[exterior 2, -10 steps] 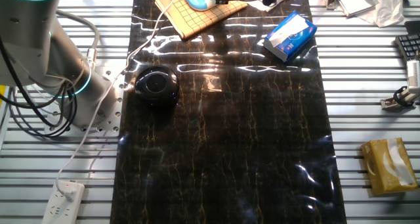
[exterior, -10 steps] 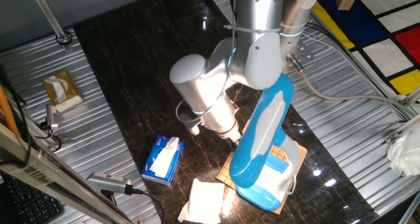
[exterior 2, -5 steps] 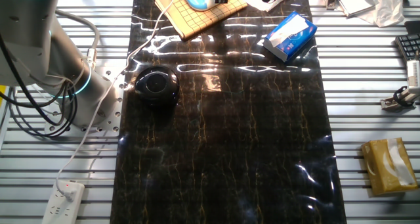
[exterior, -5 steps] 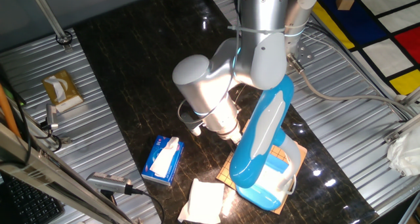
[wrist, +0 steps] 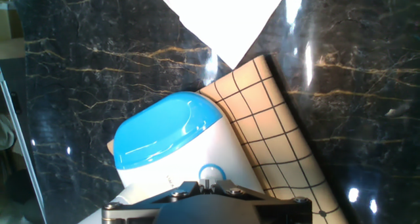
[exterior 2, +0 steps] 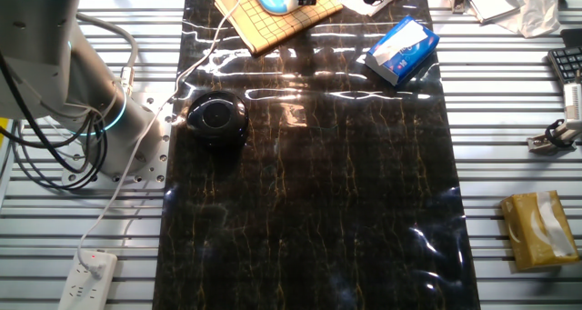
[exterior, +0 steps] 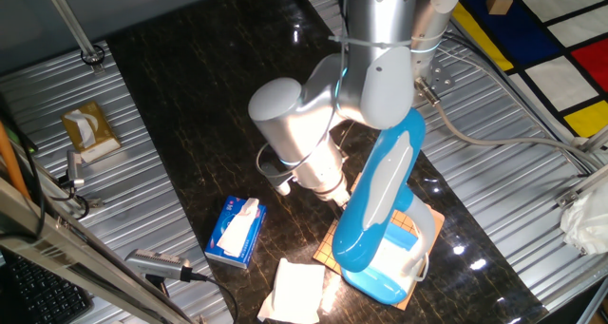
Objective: Turn off the desk lamp by pressing the button
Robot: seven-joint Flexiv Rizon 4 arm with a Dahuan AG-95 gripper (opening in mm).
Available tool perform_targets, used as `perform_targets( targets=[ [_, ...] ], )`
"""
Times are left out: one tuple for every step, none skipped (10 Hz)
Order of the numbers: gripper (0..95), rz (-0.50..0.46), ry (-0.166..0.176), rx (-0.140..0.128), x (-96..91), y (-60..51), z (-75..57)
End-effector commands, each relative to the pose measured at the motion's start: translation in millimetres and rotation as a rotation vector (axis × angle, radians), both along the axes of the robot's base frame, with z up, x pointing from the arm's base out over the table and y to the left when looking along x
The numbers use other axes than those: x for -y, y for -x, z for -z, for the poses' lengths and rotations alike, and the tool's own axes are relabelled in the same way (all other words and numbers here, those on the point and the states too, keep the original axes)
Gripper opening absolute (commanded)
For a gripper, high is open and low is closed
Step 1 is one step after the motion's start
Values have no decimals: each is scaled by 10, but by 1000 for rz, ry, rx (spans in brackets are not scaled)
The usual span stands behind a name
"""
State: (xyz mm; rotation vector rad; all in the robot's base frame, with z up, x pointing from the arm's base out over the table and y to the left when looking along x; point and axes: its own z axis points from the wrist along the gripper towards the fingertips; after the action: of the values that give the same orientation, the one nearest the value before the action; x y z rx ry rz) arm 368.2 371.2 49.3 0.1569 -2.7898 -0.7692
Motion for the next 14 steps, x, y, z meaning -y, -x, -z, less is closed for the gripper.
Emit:
perform_targets(
  targets=[
    [0, -6, -24, 3, 3, -4, -3],
    [0, -10, -31, 5, 4, -4, -3],
    [0, -12, -36, 7, 4, -4, -3],
    [0, -15, -49, 11, 4, -4, -3],
    [0, -19, -56, 16, 4, -4, -3],
    [0, -20, -58, 17, 4, -4, -3],
    [0, -24, -72, 26, 5, -4, -3],
    [0, -28, -87, 36, 5, -4, -2],
    [0, -30, -92, 39, 5, -3, -2],
    [0, -38, -127, 49, 5, -3, -2],
    [0, -46, -141, 54, 5, -3, -2],
    [0, -48, -143, 56, 5, -3, -2],
    [0, -55, -149, 62, 5, -3, -2],
    [0, -53, -150, 63, 5, -3, -2]
  ],
)
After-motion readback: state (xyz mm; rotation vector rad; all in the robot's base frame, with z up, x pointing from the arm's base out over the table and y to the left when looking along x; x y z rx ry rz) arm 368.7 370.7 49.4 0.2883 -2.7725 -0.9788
